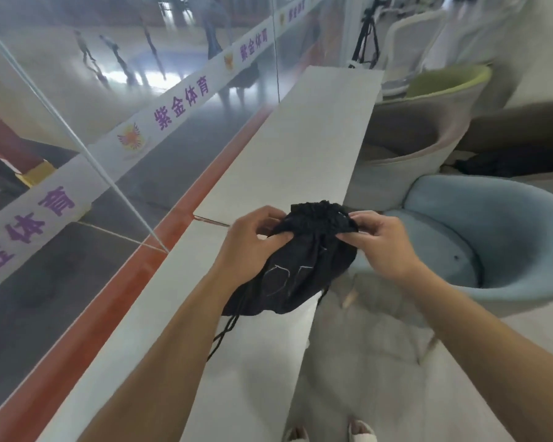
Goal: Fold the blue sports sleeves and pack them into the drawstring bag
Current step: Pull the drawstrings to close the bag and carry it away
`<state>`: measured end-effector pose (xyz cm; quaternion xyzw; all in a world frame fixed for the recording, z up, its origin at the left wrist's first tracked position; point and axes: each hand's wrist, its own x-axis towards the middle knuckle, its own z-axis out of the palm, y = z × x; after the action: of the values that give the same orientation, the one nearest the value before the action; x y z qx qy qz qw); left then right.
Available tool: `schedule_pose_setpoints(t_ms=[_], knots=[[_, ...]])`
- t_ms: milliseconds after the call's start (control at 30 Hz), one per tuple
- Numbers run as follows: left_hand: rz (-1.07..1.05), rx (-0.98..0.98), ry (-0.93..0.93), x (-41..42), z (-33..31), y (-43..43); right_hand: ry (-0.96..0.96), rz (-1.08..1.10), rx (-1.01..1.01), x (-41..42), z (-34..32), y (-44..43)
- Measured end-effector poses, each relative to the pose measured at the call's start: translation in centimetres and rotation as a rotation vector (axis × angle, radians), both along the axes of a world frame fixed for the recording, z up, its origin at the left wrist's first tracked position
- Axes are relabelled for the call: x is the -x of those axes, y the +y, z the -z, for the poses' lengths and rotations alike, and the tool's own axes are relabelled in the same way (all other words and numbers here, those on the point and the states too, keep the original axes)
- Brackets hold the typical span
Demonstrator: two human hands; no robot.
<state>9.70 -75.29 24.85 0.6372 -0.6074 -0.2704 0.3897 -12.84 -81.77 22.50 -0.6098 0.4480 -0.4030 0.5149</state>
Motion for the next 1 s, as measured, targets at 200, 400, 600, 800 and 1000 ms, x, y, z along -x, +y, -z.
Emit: schedule_pose_setpoints(t_ms=[200,400,600,800,1000], knots=[[0.225,0.07,0.078,9.4,-4.8,-3.3,-0.03,0.153,0.047,11.3,-5.0,1.9],[0.447,-0.005,0.225,23.2,-5.3,-5.0,0.049,0.296,0.035,25.3,-6.9,5.6],[0.651,-0.028,0.21,39.1,-3.7,-6.1,0.012,0.549,0.001,39.6,-5.6,10.2],[0.819,-0.095,0.192,53.6,-1.5,-7.4,-0.034,0.85,-0.03,50.7,-3.4,13.1],[0.982,-0.24,0.119,67.9,0.7,-10.8,-0.014,1.082,-0.085,61.8,-1.3,12.9]])
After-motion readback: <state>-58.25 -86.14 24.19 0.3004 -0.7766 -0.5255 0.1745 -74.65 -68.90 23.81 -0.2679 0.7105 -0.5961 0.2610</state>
